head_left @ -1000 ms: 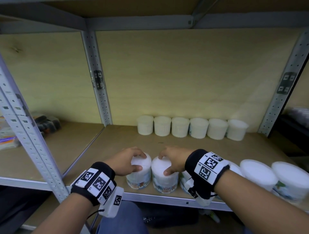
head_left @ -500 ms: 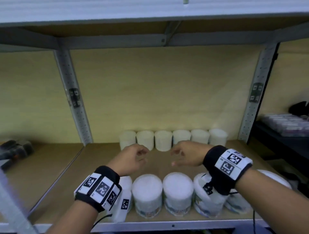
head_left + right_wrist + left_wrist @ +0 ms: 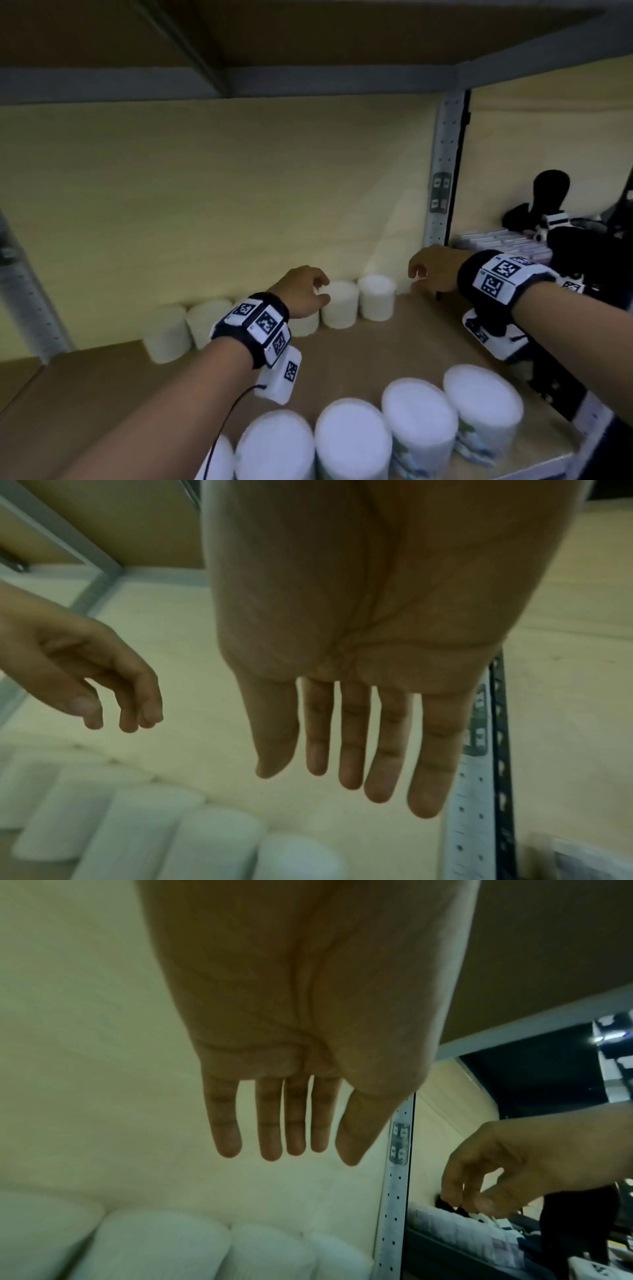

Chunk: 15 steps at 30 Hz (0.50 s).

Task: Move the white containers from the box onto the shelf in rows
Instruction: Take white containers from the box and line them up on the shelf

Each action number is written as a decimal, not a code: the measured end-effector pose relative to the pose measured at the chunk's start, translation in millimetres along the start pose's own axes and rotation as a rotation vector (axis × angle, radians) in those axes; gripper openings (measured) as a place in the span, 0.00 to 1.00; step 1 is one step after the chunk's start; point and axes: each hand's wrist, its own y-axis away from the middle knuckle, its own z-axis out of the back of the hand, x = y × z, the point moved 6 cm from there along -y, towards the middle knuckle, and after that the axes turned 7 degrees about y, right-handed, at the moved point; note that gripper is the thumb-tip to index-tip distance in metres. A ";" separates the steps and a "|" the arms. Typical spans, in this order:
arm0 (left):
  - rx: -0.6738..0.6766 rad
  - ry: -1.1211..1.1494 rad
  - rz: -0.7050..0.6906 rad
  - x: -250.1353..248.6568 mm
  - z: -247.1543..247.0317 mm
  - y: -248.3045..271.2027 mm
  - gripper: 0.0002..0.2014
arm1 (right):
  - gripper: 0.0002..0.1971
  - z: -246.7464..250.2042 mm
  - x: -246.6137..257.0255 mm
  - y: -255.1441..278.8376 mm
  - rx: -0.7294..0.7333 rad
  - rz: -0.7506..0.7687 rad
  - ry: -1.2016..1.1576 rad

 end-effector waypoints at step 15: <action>0.098 -0.187 0.093 25.3 -55.7 -118.0 0.25 | 0.25 -49.7 1.6 -131.0 0.016 0.040 -0.084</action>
